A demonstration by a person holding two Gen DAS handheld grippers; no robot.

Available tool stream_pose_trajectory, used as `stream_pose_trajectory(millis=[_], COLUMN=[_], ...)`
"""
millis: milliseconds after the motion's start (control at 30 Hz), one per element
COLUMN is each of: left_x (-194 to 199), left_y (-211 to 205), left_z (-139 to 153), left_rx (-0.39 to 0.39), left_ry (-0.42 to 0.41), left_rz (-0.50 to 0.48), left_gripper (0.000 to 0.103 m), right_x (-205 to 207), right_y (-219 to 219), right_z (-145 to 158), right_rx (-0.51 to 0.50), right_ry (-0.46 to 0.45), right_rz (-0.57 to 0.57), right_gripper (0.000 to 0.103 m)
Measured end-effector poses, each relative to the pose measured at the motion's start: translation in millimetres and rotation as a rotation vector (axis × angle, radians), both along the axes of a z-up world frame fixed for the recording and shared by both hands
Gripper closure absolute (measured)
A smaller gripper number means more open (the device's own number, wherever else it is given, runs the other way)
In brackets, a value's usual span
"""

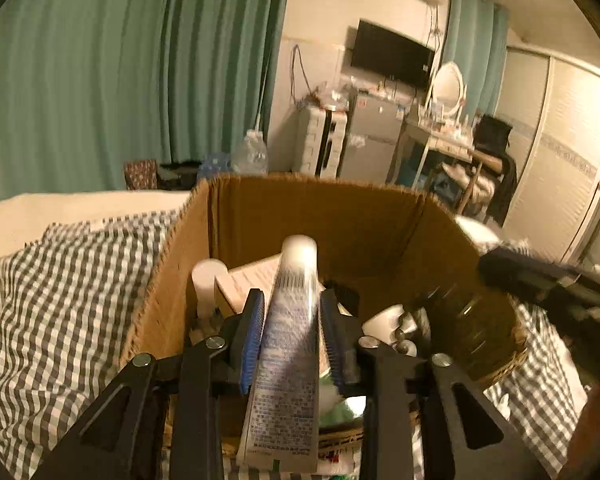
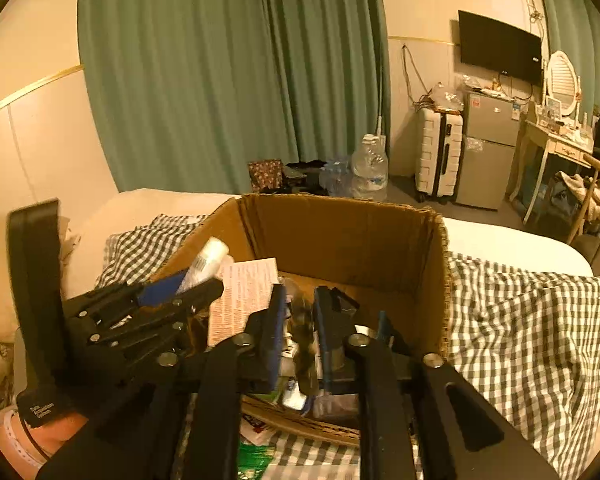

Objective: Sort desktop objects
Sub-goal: 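Carry the toothpaste tube and bead bracelet into the cardboard box and release both, then grasp the green snack packet with the left tool while the right tool grasps the white star toy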

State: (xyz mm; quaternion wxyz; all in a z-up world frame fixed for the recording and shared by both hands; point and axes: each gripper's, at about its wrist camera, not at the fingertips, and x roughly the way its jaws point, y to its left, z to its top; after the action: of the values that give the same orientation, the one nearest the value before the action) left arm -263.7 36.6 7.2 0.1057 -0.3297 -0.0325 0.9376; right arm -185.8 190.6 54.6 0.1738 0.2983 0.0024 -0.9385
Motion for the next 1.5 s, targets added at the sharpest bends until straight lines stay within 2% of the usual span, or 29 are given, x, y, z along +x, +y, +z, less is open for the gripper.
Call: stream_pose_trajectory(millis=[33, 67, 100, 167, 233, 300, 467, 633, 700, 767, 867, 1000, 1033, 1100, 1200, 1500], left_x=[-1.1, 0.4, 4.2, 13.9, 23.4, 31.7, 65.1, 106.4, 120.7, 132.7, 145.9, 148.3, 147.8, 147.8, 142.3, 119.3], left_y=[3.0, 4.2, 0.5, -4.6, -8.7, -12.7, -27.1, -33.9, -31.5, -27.0, -15.2, 4.1, 7.3, 10.5, 13.0, 22.3], left_z=[-1.8, -1.7, -1.7, 2.9, 7.7, 16.6, 34.9, 32.3, 19.4, 1.5, -34.6, -81.7, -89.8, -104.7, -120.9, -152.4], left_rx=[-0.008, -0.016, -0.014, 0.002, 0.006, -0.032, -0.074, -0.033, -0.021, -0.014, -0.025, -0.045, -0.047, -0.044, -0.015, 0.084], left_ry=[-0.012, -0.017, -0.007, 0.014, 0.015, 0.026, 0.082, 0.090, 0.066, 0.035, -0.031, -0.138, -0.155, -0.182, -0.218, -0.276], left_rz=[0.001, 0.015, 0.028, 0.052, 0.064, 0.090, 0.133, 0.141, 0.158, 0.166, 0.158, 0.139, 0.136, 0.136, 0.142, 0.162], left_gripper=[0.048, 0.028, 0.018, 0.013, 0.012, 0.007, 0.002, 0.000, 0.000, 0.000, 0.000, 0.000, 0.000, 0.000, 0.000, 0.000], right_x=[2.5, 6.3, 9.3, 17.4, 27.3, 36.7, 66.6, 93.8, 101.9, 108.7, 113.7, 112.7, 112.9, 113.3, 107.7, 73.8], right_y=[0.9, 3.9, 7.9, 14.3, 21.5, 29.9, 52.0, 69.1, 72.2, 73.7, 76.6, 79.6, 82.0, 85.6, 87.2, 86.1], right_z=[2.6, 5.6, 8.6, 13.7, 20.2, 26.3, 35.1, 17.3, -2.5, -27.7, -65.0, -100.3, -106.0, -113.5, -117.8, -139.0], right_rx=[-0.009, -0.021, -0.032, -0.034, -0.029, -0.034, -0.029, -0.050, -0.033, -0.001, 0.041, 0.106, 0.109, 0.116, 0.133, 0.160], right_ry=[0.009, 0.015, 0.017, 0.019, 0.031, 0.030, 0.021, -0.047, -0.089, -0.132, -0.190, -0.250, -0.251, -0.250, -0.253, -0.314], right_rz=[-0.009, -0.019, -0.026, -0.037, -0.053, -0.064, -0.109, -0.135, -0.161, -0.201, -0.251, -0.295, -0.313, -0.344, -0.379, -0.371], right_gripper=[0.066, 0.054, 0.052, 0.052, 0.052, 0.052, 0.049, 0.035, 0.029, 0.027, 0.027, 0.017, 0.017, 0.008, 0.003, 0.002])
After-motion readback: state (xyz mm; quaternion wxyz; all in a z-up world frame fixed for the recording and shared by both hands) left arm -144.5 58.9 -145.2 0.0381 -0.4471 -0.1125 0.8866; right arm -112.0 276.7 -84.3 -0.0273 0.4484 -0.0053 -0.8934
